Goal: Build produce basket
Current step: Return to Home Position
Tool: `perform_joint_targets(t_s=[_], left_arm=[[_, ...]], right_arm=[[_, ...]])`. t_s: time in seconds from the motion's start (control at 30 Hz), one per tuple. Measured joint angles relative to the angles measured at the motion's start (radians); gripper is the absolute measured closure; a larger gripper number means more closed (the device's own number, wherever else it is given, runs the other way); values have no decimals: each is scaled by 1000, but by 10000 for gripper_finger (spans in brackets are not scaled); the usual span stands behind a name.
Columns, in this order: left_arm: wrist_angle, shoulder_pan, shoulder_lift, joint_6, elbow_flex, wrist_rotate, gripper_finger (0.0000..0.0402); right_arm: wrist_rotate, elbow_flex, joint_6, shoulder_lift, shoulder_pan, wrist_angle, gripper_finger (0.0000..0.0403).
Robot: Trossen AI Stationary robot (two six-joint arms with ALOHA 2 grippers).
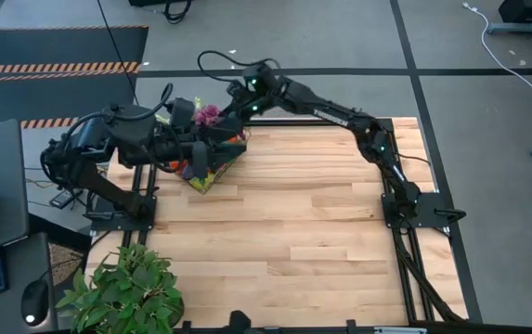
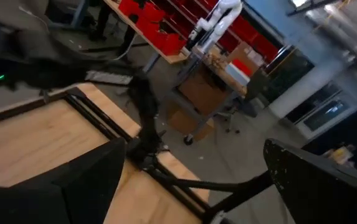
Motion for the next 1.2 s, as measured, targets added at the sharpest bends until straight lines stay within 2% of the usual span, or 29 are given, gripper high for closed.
perform_joint_targets(t_s=[0.1, 0.27, 0.5, 0.6, 0.7, 0.9, 1.03, 1.13, 1.2], left_arm=[[3, 3, 6, 63, -1, -1, 14], [30, 15, 18, 203, 0, -1, 14], [77, 34, 70, 272, 0, 1, 14], [85, 54, 89, 281, 0, -1, 14], [84, 86, 100, 281, -1, 14, 17], [91, 170, 133, 257, 2, 91, 38], [60, 201, 166, 258, -1, 132, 86], [59, 203, 172, 278, -21, 133, 159], [47, 203, 172, 283, -39, 133, 223]], right_arm=[[13, 11, -91, -76, -1, -124, 69], [121, 12, -239, -199, 3, -428, 97], [178, -6, -308, -383, 2, -788, 132], [238, -64, -288, -494, 5, -819, 152], [245, -153, -254, -614, 22, -809, 173], [270, -435, -199, -837, 40, -788, 229], [220, -685, -131, -994, 41, -716, 289], [185, -865, -57, -1133, 42, -630, 343], [185, -971, -4, -1229, 42, -576, 381]])
